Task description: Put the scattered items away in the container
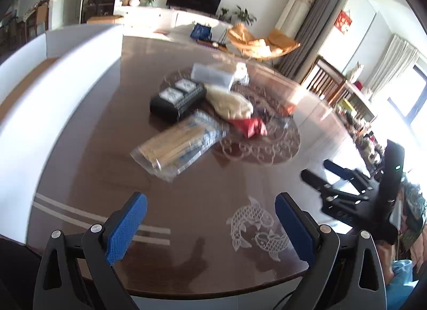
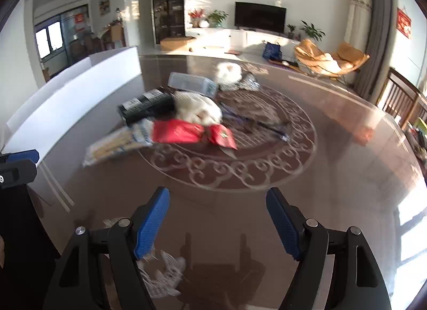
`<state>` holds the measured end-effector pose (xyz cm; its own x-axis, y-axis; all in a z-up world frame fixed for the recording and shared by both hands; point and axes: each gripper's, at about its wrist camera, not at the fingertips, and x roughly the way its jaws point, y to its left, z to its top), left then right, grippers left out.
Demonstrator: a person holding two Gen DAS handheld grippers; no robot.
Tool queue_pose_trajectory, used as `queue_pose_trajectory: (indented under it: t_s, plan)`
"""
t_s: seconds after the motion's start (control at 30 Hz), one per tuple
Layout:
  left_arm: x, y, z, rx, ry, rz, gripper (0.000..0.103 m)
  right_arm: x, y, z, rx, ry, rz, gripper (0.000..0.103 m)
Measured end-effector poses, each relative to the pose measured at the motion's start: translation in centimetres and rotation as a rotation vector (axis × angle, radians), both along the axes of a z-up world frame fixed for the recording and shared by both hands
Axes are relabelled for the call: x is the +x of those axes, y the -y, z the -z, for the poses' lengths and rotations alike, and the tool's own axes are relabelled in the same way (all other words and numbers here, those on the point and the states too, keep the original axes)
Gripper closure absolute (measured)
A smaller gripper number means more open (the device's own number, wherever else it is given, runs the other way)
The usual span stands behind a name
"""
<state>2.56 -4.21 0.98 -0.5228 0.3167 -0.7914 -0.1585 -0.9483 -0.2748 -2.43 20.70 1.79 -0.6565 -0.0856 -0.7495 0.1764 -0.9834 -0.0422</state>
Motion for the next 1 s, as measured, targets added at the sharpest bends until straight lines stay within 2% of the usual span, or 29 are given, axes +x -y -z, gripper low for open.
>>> queue_pose_trajectory:
  t_s: [0.1, 0.27, 0.4, 0.53, 0.67, 0.77, 1.0]
  plan:
    - [-1.2, -2.2, 3.9, -0.154, 0.072, 0.027, 0.005, 0.5, -3.2, 1.4, 0.045, 0.025, 0.041, 0.027]
    - [-3.4, -2.4, 5.1, -0.285, 0.032, -0.001, 0.000, -0.8, -2.4, 2.6, 0.013, 0.046, 0.023, 0.027]
    - [-7.3, -2.0, 5.0, -0.282, -0.014, 0.000, 0.000, -3.1, 0.0, 4.1, 0.021, 0.068, -0.009, 0.027]
    - [-11.4, -1.2, 5.0, -0.270, -0.057, -0.013, 0.000, -4.6, 0.8, 4.4, -0.009, 0.069, -0.009, 0.026]
    - [-14.4, -0.4, 4.9, -0.265, -0.069, 0.056, 0.000, -5.3, 0.8, 4.5, -0.020, 0.081, -0.001, 0.019]
    - [-14.6, 0.0, 4.8, -0.264, -0.075, 0.097, 0.000, -5.3, 1.0, 4.6, -0.019, 0.081, -0.001, 0.019]
    - [-14.5, -0.1, 4.7, -0.265, -0.076, 0.098, 0.000, -5.3, 1.0, 4.6, -0.019, 0.081, -0.001, 0.019]
